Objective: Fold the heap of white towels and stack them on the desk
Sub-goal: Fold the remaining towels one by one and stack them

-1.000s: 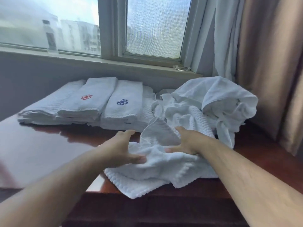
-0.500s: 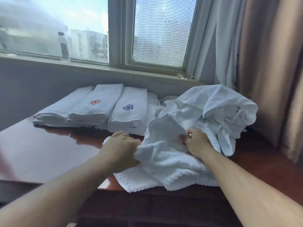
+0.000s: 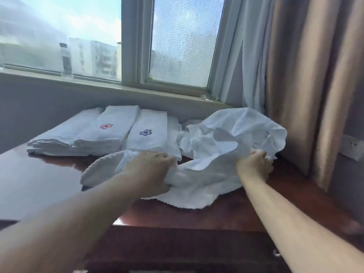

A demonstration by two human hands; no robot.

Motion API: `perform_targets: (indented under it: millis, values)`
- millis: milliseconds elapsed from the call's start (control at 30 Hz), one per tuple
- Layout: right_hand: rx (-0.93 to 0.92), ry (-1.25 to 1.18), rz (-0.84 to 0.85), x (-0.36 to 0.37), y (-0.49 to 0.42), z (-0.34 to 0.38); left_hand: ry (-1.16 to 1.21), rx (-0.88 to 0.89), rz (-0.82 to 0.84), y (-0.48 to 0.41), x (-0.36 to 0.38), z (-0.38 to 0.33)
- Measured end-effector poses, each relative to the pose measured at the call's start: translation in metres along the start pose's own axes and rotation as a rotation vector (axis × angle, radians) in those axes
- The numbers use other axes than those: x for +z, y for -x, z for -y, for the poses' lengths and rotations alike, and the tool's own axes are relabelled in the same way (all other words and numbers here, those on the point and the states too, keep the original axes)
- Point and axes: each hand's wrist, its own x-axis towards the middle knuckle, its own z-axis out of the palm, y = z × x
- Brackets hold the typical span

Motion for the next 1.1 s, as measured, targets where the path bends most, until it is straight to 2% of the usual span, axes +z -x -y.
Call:
perform_targets:
  millis: [33,67,100,133,167,233,267,300,367,467,567,600,633,667,733,767,833,867,933,1000,1100]
  values:
    - [-0.179,-0.020,-0.096,0.001,0.007,-0.007,0.018,0.020,0.051,0.004,0.009,-0.008]
    - [-0.462,-0.072,-0.162,0.004,0.014,-0.010,0.002,0.039,0.058,0.006,0.016,-0.013]
    - [-0.732,-0.111,-0.146,0.007,0.022,-0.009,-0.036,0.054,0.034,0.008,0.021,-0.016]
    - [-0.920,-0.126,0.018,0.009,0.028,-0.006,-0.084,0.064,-0.011,0.009,0.025,-0.015]
    - [-0.978,-0.091,0.288,0.010,0.033,0.001,-0.136,0.073,-0.056,0.011,0.028,-0.012]
    - [-0.849,0.204,0.830,0.018,0.039,0.009,-0.211,0.104,-0.108,0.017,0.033,0.000]
    - [-0.804,0.347,0.966,0.023,0.040,0.010,-0.257,0.114,-0.096,0.019,0.035,0.008]
    - [-0.795,0.447,1.009,0.028,0.042,0.008,-0.309,0.114,-0.063,0.022,0.035,0.015]
    - [-0.796,0.497,1.025,0.039,0.045,0.007,-0.333,0.094,0.030,0.027,0.035,0.026]
    - [-0.940,0.693,1.019,0.051,0.047,0.016,-0.142,0.040,0.236,0.032,0.034,0.032]
    - [-1.165,0.609,0.905,0.060,0.051,0.025,0.353,-0.155,0.515,0.030,0.018,0.049]
    - [-1.186,0.538,0.908,0.061,0.051,0.024,0.525,-0.205,0.535,0.025,0.016,0.060]
    - [-1.162,0.493,0.948,0.062,0.051,0.022,0.618,-0.233,0.479,0.019,0.017,0.071]
    - [-1.103,0.474,1.010,0.059,0.051,0.021,0.629,-0.248,0.348,0.015,0.017,0.080]
    - [-0.938,0.494,1.132,0.051,0.048,0.022,0.519,-0.328,0.017,0.008,0.028,0.096]
    - [-0.833,0.466,1.172,0.047,0.044,0.025,0.507,-0.352,-0.029,0.005,0.038,0.104]
    - [-0.639,0.377,1.182,0.045,0.037,0.028,0.604,-0.366,0.171,0.007,0.060,0.111]
    - [-0.592,0.420,1.146,0.046,0.036,0.029,0.634,-0.380,0.296,0.008,0.066,0.109]
    - [-0.632,0.718,1.027,0.052,0.041,0.028,0.586,-0.330,0.390,0.008,0.075,0.104]
    - [-0.712,0.890,1.013,0.064,0.047,0.023,0.452,-0.290,0.358,0.004,0.081,0.100]
    - [-0.746,0.904,1.027,0.071,0.051,0.023,0.298,-0.329,0.166,0.006,0.082,0.099]
